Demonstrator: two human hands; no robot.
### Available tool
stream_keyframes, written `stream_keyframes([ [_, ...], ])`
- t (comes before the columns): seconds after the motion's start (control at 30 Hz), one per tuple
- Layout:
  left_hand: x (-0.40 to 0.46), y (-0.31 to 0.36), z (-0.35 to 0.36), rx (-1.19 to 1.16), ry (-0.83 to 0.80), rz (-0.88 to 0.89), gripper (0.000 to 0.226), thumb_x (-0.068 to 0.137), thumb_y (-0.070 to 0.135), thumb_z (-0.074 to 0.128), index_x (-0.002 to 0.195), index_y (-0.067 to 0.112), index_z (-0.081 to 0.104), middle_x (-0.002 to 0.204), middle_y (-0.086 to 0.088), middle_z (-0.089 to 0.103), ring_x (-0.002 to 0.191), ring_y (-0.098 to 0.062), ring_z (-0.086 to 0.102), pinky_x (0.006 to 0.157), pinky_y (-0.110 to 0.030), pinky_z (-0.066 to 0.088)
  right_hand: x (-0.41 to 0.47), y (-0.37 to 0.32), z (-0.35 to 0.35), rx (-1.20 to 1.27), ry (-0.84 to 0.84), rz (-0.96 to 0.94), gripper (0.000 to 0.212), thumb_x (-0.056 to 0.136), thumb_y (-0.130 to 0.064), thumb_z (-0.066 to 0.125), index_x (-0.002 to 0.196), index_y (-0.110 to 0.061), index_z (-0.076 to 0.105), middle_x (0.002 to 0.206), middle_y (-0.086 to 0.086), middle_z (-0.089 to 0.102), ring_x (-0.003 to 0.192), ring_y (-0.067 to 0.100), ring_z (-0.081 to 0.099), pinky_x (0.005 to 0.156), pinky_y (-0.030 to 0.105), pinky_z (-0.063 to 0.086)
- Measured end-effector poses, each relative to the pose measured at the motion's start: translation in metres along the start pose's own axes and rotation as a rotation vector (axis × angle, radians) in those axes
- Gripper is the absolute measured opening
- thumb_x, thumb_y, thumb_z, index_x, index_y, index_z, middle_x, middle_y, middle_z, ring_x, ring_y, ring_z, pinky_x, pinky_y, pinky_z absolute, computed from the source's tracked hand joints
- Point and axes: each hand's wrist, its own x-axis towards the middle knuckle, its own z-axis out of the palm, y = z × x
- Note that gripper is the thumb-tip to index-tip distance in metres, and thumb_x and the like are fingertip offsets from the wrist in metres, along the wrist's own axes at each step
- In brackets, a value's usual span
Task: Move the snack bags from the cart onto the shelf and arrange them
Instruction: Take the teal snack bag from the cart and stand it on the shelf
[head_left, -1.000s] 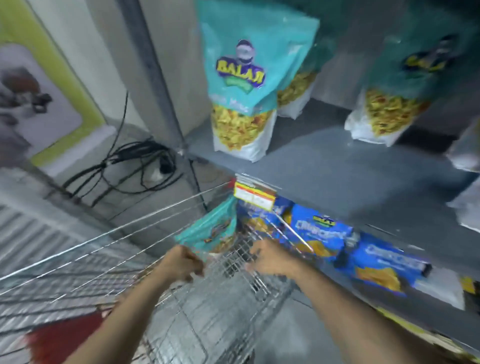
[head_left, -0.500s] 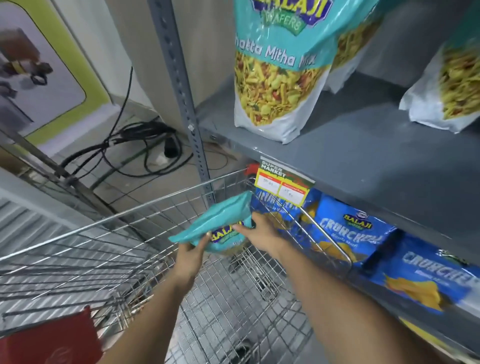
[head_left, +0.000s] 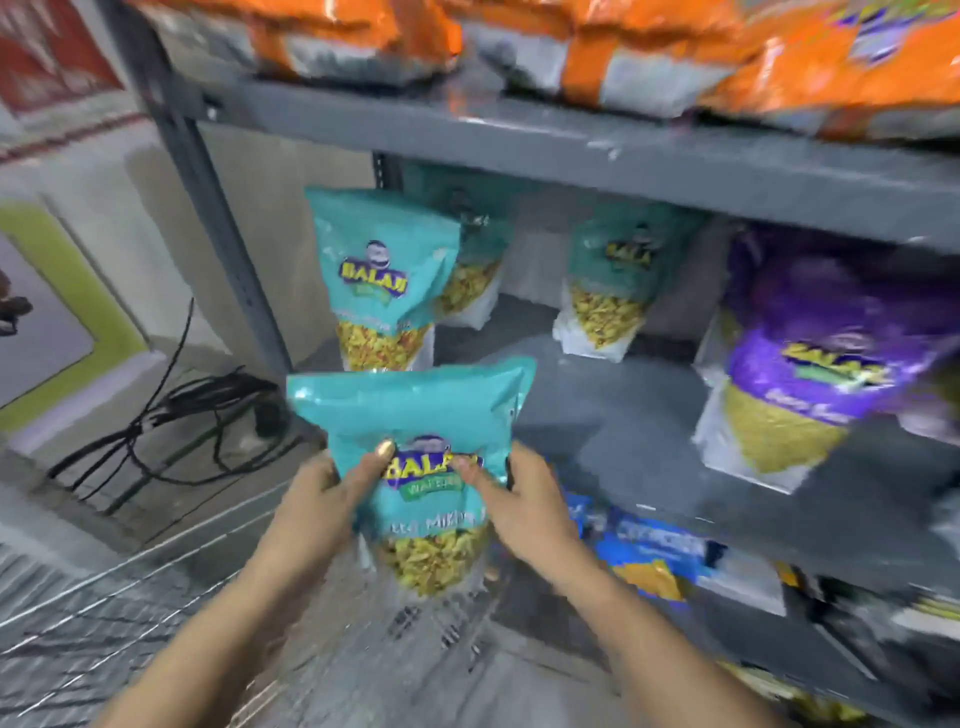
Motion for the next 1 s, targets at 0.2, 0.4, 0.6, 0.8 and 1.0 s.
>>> stream_keyframes([
  [0.2,0.048,0.082,0.089,0.037,-0.123,0.22,0.024,0.095,0.018,0.056,0.114,0.006,0.067,0.113,-0.003,0.071,0.084,-0.001,0.07,0.075,-0.021,0.058,0.035,-0.041,-0.106,-0.069,0.252,-0.097,0.036,0.084,-0.043,0.069,0.104,-0.013,0.072,0.103,0.005,0.078,0.099,0.02,0.071,0.083,0.046,0.056],
  [0.4,0.143,0.109,0.135,0.176,-0.342,0.183,0.024,0.095,0.03,0.057,0.104,0.012,0.07,0.097,0.003,0.073,0.069,0.009,0.068,0.067,-0.013,0.053,0.1,-0.021,-0.144,-0.055,0.431,-0.012,0.055,0.071,-0.056,0.07,0.097,-0.008,0.072,0.095,0.007,0.079,0.09,0.025,0.075,0.081,0.052,0.058],
  [0.6,0.206,0.079,0.148,0.128,-0.452,0.117,0.036,0.093,0.024,0.061,0.122,0.003,0.063,0.122,-0.01,0.068,0.104,-0.018,0.066,0.105,-0.041,0.049,0.132,0.016,-0.139,0.087,0.449,0.134,0.032,0.083,-0.028,0.075,0.108,-0.009,0.072,0.107,0.009,0.076,0.098,0.021,0.073,0.091,0.049,0.057],
  [0.8,0.228,0.102,0.16,-0.248,-0.375,0.132,0.033,0.088,0.022,0.067,0.117,0.007,0.061,0.115,-0.008,0.071,0.106,-0.019,0.069,0.102,-0.039,0.047,0.146,-0.022,-0.167,0.516,0.61,0.09,0.023,0.091,-0.022,0.067,0.112,-0.012,0.064,0.097,0.009,0.07,0.072,0.009,0.066,0.068,0.026,0.052],
  [1.0,0.227,0.116,0.17,-0.254,-0.259,0.278,0.05,0.073,0.04,0.073,0.118,0.019,0.065,0.114,0.003,0.073,0.11,-0.017,0.067,0.099,-0.034,0.05,0.156,-0.042,-0.186,0.595,0.68,0.056,0.026,0.092,-0.002,0.061,0.118,0.001,0.061,0.124,0.021,0.065,0.108,0.031,0.061,0.091,0.047,0.052],
])
